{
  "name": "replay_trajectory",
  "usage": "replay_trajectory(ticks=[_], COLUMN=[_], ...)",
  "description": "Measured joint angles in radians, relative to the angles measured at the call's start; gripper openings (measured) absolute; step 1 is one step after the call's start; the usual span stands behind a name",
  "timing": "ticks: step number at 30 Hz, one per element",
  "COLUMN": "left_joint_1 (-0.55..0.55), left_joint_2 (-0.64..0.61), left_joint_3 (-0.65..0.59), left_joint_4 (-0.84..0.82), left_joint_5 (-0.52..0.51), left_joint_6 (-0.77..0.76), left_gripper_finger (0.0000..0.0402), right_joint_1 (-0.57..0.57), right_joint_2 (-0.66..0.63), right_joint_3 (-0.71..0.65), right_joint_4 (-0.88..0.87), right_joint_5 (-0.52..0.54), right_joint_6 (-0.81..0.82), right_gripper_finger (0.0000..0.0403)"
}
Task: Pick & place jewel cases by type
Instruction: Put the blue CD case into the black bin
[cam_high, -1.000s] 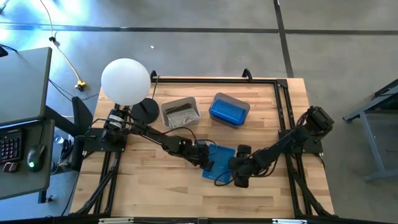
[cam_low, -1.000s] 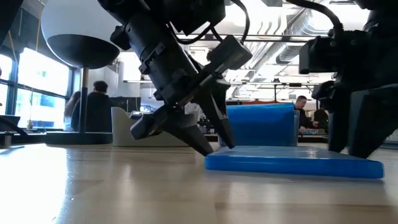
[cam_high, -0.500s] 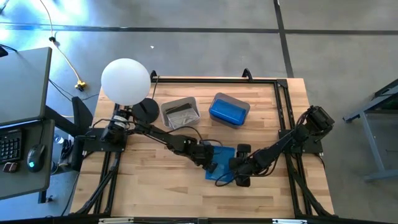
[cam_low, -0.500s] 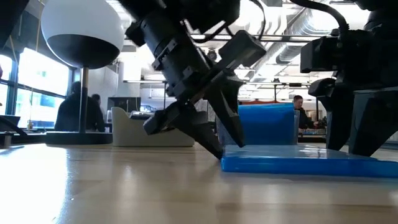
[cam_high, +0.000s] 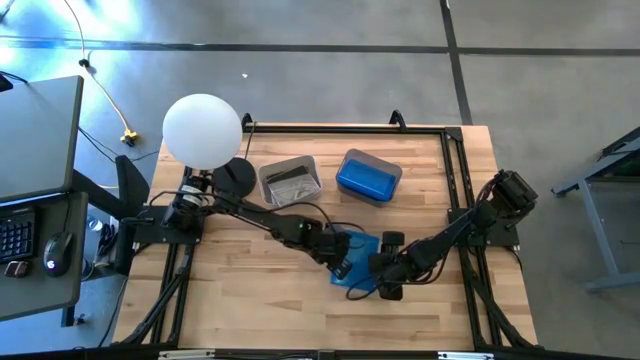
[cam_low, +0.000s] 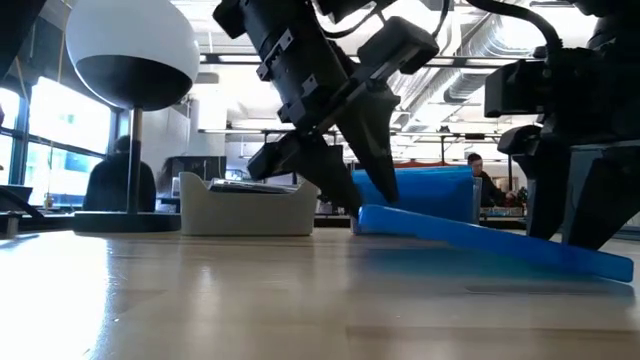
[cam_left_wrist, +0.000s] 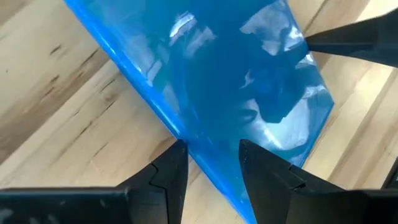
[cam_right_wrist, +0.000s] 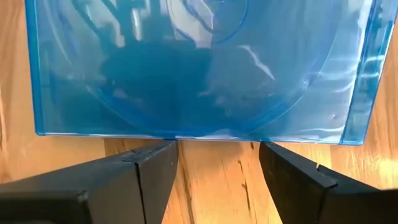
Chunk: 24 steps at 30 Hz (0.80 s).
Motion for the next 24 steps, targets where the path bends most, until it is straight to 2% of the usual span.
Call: replay_trajectory(ticks=[10, 13, 14, 18, 21, 24], left_joint_1=[0.002, 0.003, 0.002, 0.003, 0.003, 0.004], left_joint_2=[-0.008, -0.012, -0.01, 0.001, -0.002, -0.005], left_joint_3=[0.124, 0.188, 0.215, 0.232, 0.231, 0.235], left_joint_4=[-0.104, -0.027, 0.01, 0.04, 0.041, -0.058], left_joint_5=[-0.014, -0.03, -0.034, -0.029, -0.003, -0.014], left_joint_6=[0.072, 0.077, 0.088, 0.161, 0.167, 0.173], left_gripper_finger=[0.0137, 0.0137, 0.0137, 0.0137, 0.0137, 0.0137], right_joint_1=[0.002, 0.002, 0.002, -0.006, -0.008, -0.008], right_joint_2=[0.0, 0.0, 0.002, 0.006, 0.003, 0.002], right_joint_3=[0.001, 0.002, 0.003, -0.003, -0.002, -0.027], right_joint_4=[-0.026, -0.038, -0.007, -0.011, 0.018, 0.029], right_joint_5=[0.029, 0.041, 0.085, 0.156, 0.134, 0.121], right_joint_6=[0.028, 0.02, 0.011, -0.003, 0.003, 0.007], right_gripper_finger=[0.0221, 0.0223, 0.0223, 0.0223, 0.0223, 0.0223])
